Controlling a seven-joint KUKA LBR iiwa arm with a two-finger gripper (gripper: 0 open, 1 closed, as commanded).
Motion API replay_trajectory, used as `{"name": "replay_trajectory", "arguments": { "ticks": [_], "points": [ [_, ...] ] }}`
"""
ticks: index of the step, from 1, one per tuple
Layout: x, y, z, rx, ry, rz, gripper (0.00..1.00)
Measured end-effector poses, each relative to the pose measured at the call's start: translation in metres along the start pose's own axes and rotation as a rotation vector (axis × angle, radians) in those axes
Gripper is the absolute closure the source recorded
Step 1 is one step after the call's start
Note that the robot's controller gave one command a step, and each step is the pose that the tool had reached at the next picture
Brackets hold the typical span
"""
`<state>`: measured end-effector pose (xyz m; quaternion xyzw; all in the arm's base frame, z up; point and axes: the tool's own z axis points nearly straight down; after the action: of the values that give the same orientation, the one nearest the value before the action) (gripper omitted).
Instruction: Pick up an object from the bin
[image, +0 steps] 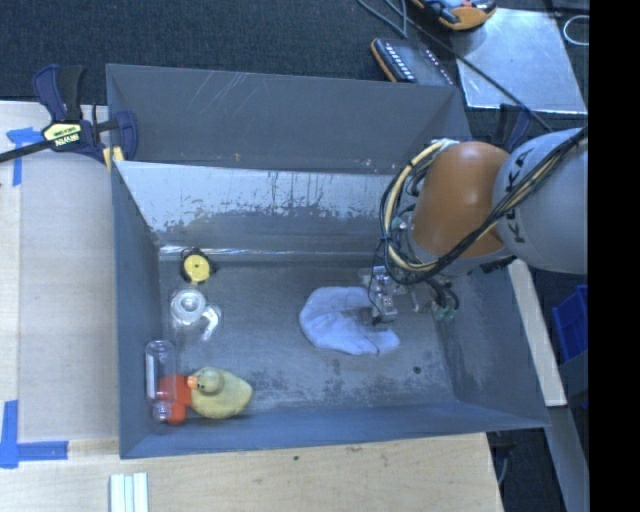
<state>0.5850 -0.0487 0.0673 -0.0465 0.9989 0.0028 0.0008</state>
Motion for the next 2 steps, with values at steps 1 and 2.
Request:
{"name": "replay_trajectory", "arguments": {
  "ticks": [1, 2],
  "points": [
    [0.0, 0.0, -0.0001, 0.0, 0.0, 0.0, 1.0],
    [0.0009, 0.0002, -0.0052, 0.0, 0.002, 0.0, 1.0]
  ]
}}
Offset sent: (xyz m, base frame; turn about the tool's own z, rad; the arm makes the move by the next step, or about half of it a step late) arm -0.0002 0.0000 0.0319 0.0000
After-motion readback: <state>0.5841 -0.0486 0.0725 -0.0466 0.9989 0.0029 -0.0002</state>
